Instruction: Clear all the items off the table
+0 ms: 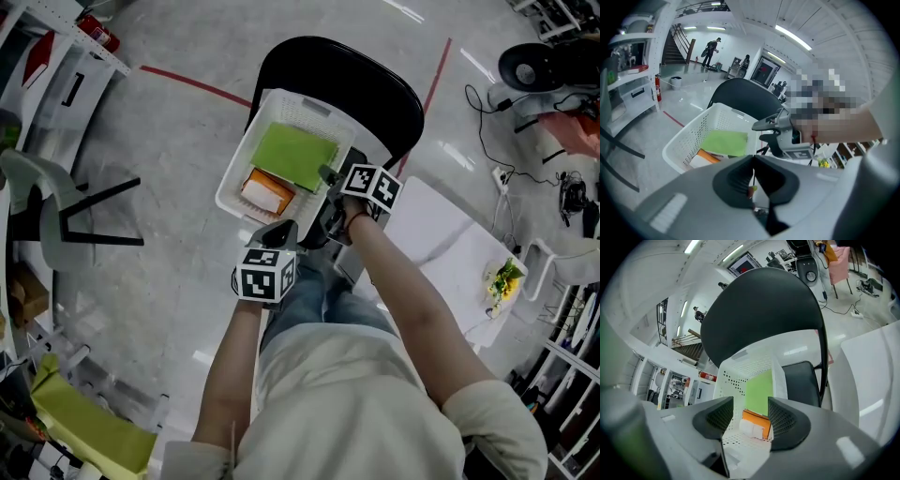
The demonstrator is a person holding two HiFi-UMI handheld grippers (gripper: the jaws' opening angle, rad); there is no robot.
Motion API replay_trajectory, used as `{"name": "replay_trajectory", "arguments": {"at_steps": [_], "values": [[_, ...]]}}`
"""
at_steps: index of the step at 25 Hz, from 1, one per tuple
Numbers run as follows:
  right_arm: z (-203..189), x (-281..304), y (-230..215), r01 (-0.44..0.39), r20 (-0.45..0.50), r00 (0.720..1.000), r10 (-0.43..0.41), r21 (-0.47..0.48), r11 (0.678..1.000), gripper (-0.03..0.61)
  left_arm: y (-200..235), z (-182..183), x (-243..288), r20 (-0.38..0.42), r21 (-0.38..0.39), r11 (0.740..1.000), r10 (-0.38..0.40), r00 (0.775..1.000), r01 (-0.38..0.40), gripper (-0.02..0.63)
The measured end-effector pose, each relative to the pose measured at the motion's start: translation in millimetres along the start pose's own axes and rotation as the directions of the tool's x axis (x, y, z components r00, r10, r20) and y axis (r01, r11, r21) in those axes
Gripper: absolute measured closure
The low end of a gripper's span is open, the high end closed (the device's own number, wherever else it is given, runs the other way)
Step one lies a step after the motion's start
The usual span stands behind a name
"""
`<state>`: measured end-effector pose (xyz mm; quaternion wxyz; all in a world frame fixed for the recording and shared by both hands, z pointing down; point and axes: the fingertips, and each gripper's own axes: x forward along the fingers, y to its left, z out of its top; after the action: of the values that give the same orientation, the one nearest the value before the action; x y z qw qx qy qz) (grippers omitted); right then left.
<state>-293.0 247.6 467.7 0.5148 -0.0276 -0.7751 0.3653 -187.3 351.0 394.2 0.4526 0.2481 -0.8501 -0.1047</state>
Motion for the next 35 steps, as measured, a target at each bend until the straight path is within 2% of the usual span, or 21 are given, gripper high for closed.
{"name": "replay_trajectory", "arguments": {"at_steps": [4,10,15,20,35], "values": [[-6.9,-10.6,2.0,-0.012,-0.001,1.000,0.012,-0.009,1.000,0.368,-5.1,-1.2,-3.8,0.000,0.012,1.000,-0.005,1.000,0.005,0.603],[-16.6,-27.1,5.4,-0.028,-0.011,1.000,0.028,-0.019,0.999,0.431,-9.7,0.0,-9.6,0.008,0.017,1.000,-0.007,1.000,0.007,0.603],[-20.8,-45.5,11.2,-0.045,-0.006,0.999,0.044,-0.052,0.998,0.516,-15.6,0.7,-13.2,0.004,0.046,0.999,-0.012,1.000,0.011,0.603],[-22.9,-62.5,17.4,-0.053,0.009,0.998,0.055,-0.109,0.993,0.569,-20.5,6.0,-16.0,0.012,0.052,0.998,-0.019,1.000,0.018,0.603],[-44.4,-112.5,3.2,-0.073,0.023,0.997,0.080,-0.228,0.971,0.580,-45.2,14.1,-19.2,-0.001,0.122,0.991,-0.058,0.998,0.058,0.603]]}}
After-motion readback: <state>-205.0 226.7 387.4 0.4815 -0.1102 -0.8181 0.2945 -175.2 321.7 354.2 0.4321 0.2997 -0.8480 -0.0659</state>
